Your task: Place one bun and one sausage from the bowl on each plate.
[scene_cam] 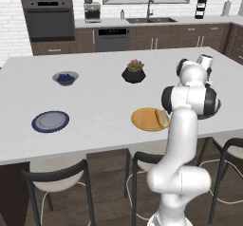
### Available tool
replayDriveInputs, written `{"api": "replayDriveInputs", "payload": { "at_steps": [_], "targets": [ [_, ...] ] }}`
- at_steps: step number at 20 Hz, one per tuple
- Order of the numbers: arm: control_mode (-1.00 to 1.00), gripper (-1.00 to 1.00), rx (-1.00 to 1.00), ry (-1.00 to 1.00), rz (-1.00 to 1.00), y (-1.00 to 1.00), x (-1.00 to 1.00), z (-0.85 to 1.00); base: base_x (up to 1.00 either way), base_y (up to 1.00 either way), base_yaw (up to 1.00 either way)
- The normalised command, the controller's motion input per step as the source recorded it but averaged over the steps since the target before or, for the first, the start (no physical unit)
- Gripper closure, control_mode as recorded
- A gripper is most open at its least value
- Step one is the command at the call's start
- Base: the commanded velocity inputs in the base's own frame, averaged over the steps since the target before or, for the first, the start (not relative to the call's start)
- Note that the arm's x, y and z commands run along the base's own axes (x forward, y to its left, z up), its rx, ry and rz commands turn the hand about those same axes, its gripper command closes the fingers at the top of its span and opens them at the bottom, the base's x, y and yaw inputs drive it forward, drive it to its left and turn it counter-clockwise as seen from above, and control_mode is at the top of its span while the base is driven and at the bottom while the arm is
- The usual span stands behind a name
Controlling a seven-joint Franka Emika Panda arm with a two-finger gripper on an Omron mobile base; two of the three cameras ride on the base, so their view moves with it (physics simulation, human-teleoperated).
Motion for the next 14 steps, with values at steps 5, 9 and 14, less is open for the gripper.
{"api": "replayDriveInputs", "payload": {
  "at_steps": [5,9,14],
  "targets": [
    [-1.00,-1.00,0.03,0.00,-0.28,0.02,0.00,-0.18,0.00,0.00,0.00],
    [-1.00,-1.00,0.00,0.00,-0.41,0.00,0.00,-0.17,0.00,0.00,0.00],
    [-1.00,-1.00,0.00,0.00,-0.38,-0.03,0.06,-0.15,0.00,0.00,0.00]
  ]
}}
